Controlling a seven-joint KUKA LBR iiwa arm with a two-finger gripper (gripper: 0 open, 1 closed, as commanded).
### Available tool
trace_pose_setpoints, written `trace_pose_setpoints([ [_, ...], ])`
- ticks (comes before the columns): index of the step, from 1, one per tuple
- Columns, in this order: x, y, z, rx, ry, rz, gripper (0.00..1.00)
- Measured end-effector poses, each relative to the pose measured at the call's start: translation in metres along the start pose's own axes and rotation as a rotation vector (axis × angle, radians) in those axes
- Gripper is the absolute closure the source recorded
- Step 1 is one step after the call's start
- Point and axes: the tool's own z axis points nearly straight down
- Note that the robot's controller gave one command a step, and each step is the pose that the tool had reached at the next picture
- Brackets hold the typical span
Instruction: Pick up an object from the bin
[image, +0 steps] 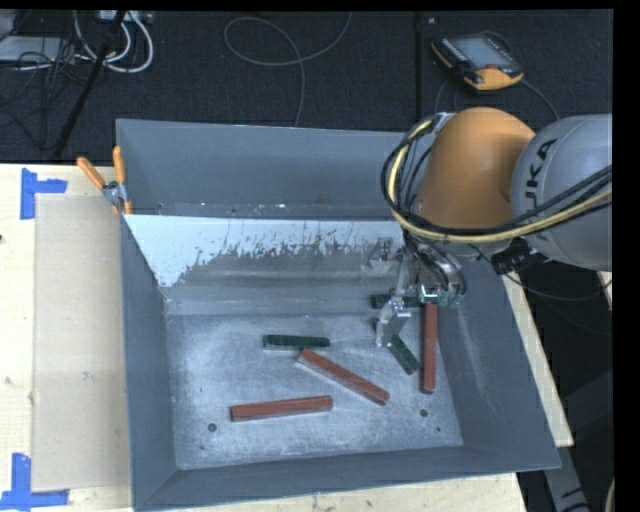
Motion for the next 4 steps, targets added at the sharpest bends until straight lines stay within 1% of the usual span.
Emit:
trace_pose_setpoints([
  [1, -0.002, 0.000, -0.005, 0.000, -0.008, 0.000, 0.00],
  [2, 0.041, 0.036, 0.045, 0.001, -0.009, -0.043, 0.00],
  [3, 0.024, 0.053, 0.094, 0.000, -0.008, -0.082, 1.00],
  [4, 0.024, 0.053, 0.094, 0.000, -0.008, -0.082, 1.00],
])
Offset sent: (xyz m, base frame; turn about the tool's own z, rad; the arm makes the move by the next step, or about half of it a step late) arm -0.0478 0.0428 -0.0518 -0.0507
